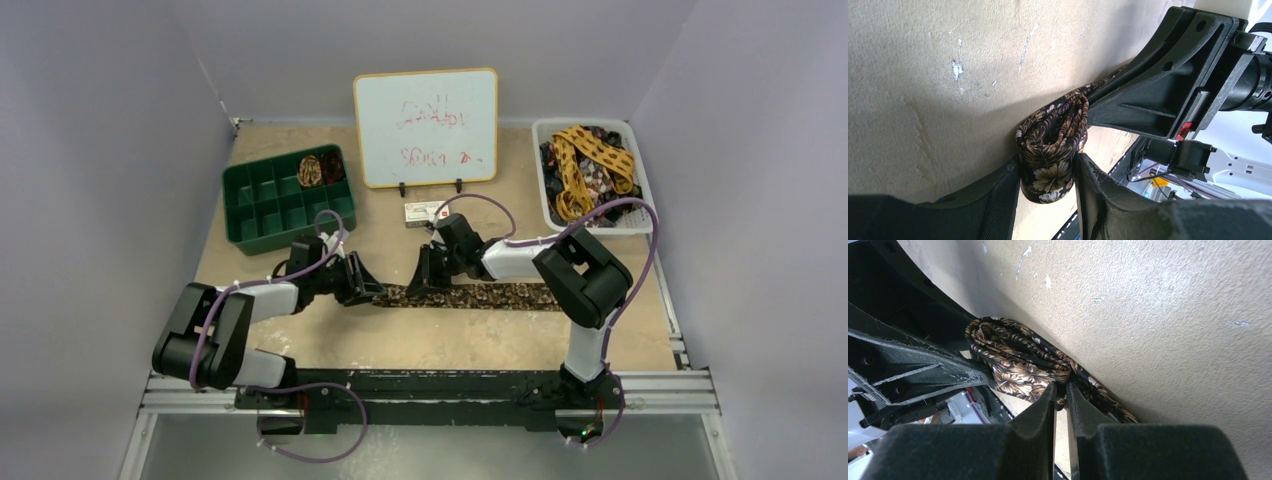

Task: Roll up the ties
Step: Roll the tie at the center of the board.

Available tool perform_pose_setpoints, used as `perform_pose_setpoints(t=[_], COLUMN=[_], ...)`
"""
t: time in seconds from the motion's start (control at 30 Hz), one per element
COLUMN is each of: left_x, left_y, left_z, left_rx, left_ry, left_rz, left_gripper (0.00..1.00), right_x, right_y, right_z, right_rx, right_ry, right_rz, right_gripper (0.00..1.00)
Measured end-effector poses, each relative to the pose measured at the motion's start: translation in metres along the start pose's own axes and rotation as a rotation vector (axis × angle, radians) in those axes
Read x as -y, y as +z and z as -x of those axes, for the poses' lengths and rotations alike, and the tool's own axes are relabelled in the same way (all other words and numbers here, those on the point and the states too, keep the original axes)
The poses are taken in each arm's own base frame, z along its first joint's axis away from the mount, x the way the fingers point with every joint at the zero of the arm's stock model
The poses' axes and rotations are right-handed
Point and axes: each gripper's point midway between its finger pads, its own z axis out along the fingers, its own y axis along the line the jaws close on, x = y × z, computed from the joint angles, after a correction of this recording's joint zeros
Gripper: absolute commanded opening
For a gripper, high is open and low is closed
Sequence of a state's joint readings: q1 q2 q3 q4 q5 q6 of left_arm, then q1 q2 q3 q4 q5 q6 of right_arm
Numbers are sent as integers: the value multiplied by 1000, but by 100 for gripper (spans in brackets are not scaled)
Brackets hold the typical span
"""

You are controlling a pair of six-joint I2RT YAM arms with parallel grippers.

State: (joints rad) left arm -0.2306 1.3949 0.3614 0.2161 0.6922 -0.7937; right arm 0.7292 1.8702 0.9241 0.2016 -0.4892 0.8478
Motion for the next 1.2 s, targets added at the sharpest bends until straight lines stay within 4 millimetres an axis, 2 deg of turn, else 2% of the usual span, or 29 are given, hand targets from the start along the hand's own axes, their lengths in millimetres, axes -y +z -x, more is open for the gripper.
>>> perform_pose_setpoints(t=[0.13,0.27,0.43,0.57,0.7,0.87,1.0,1.2], left_x=[0,2,6,16,30,23,20,29], left_y=[0,0,-1,-6,-14,-25,-38,-49], left_z=[0,-2,-4,-1,11,17,17,25], left_rx=[-1,-6,-18,-10,31,55,52,53], left_ry=[1,6,22,77,145,189,254,395], left_rz=[-1,-6,7,74,155,332,483,667], left_gripper=[28,13,0,0,0,0,0,0], right_x=[0,0,-1,-4,-23,-44,-38,-24], right_y=[0,0,0,-12,-34,-53,-59,-65], right_z=[0,0,-2,-4,7,21,23,26], right_rx=[0,0,-4,-1,48,116,138,173], right_ry=[1,1,-1,-18,-75,-134,-136,-121], right_rz=[-1,-1,0,-23,-25,-16,-63,-146], right_gripper=[14,15,30,40,42,44,46,49])
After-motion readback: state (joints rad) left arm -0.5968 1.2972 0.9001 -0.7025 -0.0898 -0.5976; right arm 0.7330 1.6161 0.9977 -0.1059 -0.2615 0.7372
